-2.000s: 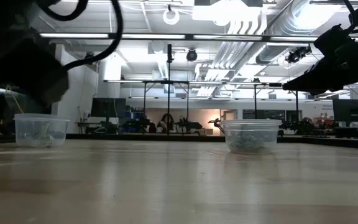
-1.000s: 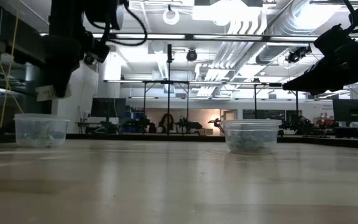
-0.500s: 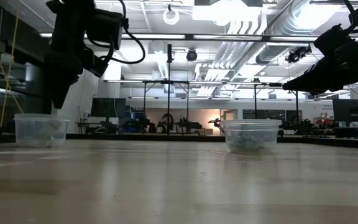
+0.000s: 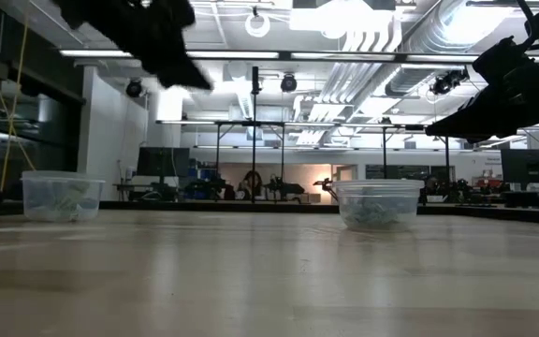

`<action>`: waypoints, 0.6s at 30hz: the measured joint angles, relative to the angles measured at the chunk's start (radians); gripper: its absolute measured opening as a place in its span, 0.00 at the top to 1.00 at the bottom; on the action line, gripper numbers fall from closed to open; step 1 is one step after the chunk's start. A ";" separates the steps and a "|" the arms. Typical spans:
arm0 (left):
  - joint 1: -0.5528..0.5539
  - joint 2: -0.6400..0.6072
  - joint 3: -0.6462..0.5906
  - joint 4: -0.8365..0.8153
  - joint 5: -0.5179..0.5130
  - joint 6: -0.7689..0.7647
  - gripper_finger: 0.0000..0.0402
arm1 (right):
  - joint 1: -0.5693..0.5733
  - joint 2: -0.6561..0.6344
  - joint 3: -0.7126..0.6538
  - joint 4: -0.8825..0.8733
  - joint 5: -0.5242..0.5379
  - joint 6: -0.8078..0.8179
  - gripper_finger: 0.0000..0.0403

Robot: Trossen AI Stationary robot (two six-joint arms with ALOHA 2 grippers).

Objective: Pick and place items into bin
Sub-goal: Return to Home Position

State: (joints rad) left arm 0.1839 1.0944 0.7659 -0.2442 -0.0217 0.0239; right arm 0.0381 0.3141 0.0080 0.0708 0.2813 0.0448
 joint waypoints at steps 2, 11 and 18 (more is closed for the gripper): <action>-0.026 -0.044 -0.130 0.279 0.085 0.069 0.74 | 0.000 0.000 0.000 0.001 0.000 0.000 0.95; -0.040 -0.359 -0.501 0.568 0.216 0.057 0.95 | 0.000 -0.001 0.000 -0.001 -0.003 0.000 0.96; -0.042 -0.693 -0.651 0.577 0.158 0.058 0.86 | 0.000 -0.002 0.000 0.022 -0.004 -0.019 0.96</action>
State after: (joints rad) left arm 0.1417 0.4017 0.1144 0.3327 0.1366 0.0820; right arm 0.0382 0.3122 0.0082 0.0926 0.2769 0.0262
